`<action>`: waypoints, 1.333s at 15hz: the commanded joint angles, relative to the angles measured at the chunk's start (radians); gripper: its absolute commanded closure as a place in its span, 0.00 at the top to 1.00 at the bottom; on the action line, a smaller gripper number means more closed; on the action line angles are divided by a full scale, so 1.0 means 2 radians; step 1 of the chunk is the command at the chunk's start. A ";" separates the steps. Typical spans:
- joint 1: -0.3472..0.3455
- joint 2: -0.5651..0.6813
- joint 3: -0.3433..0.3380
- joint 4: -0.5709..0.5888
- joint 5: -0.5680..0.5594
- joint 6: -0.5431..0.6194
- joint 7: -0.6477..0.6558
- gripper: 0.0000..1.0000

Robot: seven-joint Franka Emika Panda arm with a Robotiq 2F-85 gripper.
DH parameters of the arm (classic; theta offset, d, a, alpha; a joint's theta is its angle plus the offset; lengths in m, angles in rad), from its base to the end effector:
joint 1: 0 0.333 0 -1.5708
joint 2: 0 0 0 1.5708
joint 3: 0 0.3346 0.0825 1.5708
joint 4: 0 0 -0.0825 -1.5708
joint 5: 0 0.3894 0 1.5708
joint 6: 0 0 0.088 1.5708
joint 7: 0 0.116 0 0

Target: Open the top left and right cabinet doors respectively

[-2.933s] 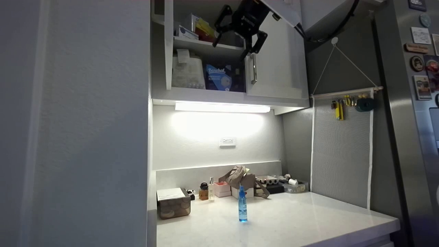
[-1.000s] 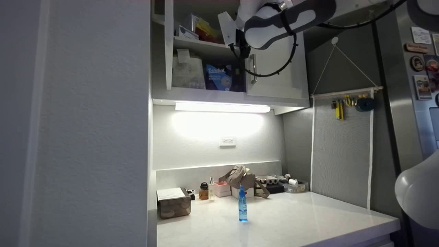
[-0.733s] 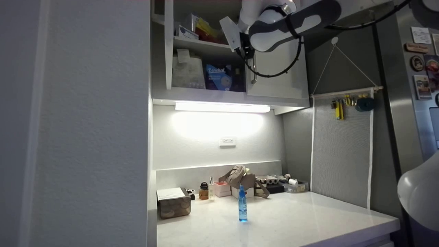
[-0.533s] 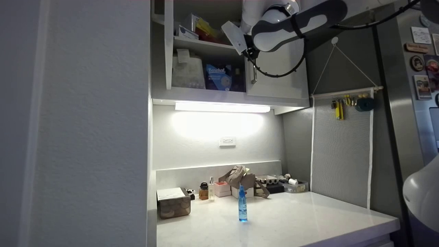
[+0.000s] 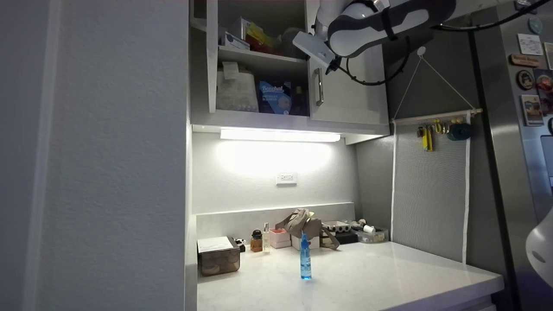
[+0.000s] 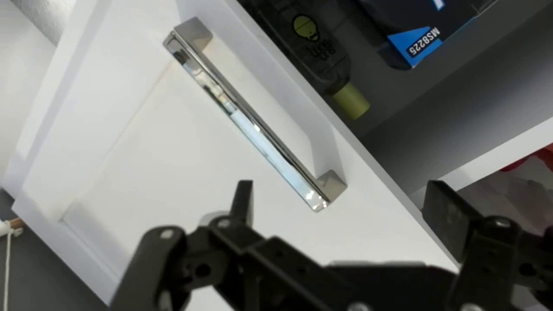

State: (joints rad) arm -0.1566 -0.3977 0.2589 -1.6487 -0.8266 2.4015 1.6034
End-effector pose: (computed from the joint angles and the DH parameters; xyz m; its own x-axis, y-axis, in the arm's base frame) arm 0.4321 0.0832 0.9042 -0.1863 -0.6417 0.7440 -0.4332 -0.6260 -0.6484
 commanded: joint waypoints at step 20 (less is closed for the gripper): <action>0.056 0.077 -0.030 0.018 -0.309 -0.068 -0.102 1.00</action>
State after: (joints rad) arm -0.0856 -0.2768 0.2258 -1.6206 -1.3985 2.3015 1.4629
